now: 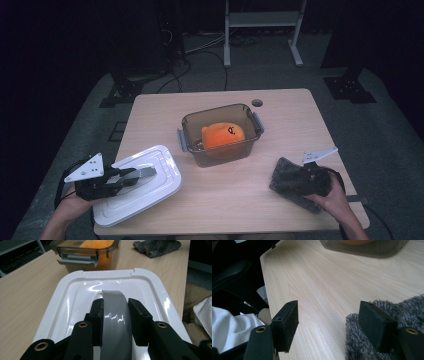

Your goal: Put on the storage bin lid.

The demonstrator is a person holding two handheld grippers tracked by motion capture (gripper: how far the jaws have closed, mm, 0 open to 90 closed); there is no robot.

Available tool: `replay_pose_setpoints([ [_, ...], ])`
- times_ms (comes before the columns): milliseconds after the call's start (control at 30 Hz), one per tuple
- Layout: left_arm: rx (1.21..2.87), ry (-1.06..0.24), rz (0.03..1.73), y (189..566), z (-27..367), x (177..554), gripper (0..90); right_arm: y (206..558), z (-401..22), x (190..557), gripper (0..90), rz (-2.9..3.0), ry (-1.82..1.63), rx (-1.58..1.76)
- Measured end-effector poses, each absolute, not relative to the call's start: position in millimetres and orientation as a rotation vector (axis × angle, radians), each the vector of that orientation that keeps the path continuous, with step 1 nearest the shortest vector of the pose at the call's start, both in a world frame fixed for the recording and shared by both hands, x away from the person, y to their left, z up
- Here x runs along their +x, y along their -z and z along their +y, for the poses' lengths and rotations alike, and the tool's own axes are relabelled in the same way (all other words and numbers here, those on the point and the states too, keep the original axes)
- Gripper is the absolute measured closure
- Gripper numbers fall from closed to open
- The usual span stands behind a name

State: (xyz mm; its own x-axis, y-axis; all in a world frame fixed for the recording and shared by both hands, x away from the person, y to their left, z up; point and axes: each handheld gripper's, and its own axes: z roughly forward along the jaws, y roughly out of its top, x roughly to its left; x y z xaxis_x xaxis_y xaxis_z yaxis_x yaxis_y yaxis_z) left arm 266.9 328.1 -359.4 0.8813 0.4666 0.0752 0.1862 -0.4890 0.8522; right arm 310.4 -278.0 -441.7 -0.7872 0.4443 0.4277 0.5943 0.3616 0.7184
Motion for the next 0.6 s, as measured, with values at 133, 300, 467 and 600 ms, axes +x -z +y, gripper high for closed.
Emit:
replay_pose_setpoints([
  [133,2.071,-0.371,0.471,352,329,267,66.6,442,-277,310,31.7,-2.458,1.395,-0.945],
  [300,2.062,-0.382,0.454,339,326,269,66.6,442,-277,310,31.7,-2.458,1.394,-0.945],
  [467,2.051,-0.39,0.445,327,322,275,66.6,442,-277,310,31.7,-2.459,1.396,-0.942],
  [600,2.041,-0.394,0.432,318,315,280,66.6,442,-278,309,31.7,-2.458,1.398,-0.942],
])
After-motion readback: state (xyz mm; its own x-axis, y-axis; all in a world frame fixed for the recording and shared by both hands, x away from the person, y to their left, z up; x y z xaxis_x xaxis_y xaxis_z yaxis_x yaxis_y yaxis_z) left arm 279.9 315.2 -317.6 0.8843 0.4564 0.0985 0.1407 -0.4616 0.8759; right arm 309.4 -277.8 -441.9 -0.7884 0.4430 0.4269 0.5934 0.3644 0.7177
